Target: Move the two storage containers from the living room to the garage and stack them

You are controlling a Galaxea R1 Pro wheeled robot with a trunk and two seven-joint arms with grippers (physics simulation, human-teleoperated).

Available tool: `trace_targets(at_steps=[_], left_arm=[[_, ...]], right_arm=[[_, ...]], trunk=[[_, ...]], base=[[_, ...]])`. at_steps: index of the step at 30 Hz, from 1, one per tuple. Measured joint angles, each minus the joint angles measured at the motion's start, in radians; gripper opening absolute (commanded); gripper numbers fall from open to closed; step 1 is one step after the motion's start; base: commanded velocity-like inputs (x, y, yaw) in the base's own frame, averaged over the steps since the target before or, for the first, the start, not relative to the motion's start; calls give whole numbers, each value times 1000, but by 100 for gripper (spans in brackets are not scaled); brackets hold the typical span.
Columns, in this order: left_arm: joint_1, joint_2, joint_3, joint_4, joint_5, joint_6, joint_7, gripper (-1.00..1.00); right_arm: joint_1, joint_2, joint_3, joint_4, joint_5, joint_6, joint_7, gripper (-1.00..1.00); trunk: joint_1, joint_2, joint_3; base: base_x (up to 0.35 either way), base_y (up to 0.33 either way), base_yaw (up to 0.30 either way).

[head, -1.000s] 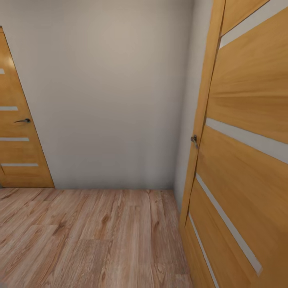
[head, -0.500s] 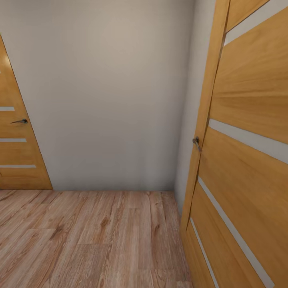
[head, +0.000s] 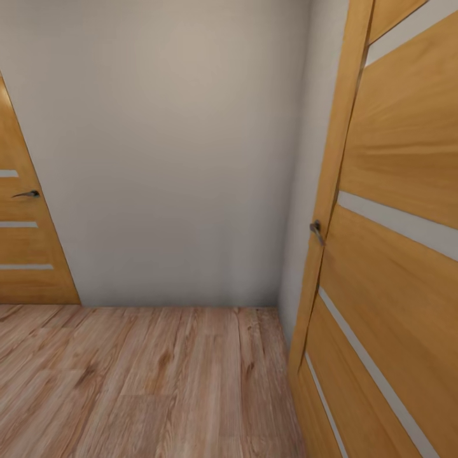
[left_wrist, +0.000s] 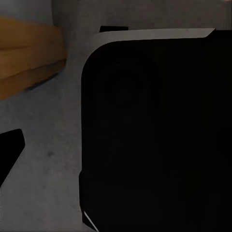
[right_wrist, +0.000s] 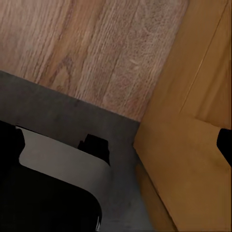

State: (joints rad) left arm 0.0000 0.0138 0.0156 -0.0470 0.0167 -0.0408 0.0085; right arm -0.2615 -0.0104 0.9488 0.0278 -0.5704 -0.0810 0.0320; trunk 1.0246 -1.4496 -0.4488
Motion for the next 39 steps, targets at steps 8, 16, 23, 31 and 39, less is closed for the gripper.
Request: trace_targets(at_steps=[8,16,23,31,39], left_arm=[[0,0,0,0,1,0,3,100],[0,-1,0,0,1,0,3,100],[0,-1,0,0,1,-1,3,100],[0,-1,0,0,0,0,3,100],[0,-1,0,0,0,0,3,100]], right_arm=[[0,-1,0,0,0,-1,-1,100],[0,-2,0,0,0,-1,-1,100],[0,-2,0,0,0,-1,-1,100],[0,-2,0,0,0,-1,-1,100],[0,-2,0,0,0,-1,-1,100]], trunk=[[0,0,0],[0,0,0],[0,0,0],[0,0,0],[0,0,0]], base=[[26,0,176],[102,0,92],[197,0,5],[47,0,0],[270,0,0]])
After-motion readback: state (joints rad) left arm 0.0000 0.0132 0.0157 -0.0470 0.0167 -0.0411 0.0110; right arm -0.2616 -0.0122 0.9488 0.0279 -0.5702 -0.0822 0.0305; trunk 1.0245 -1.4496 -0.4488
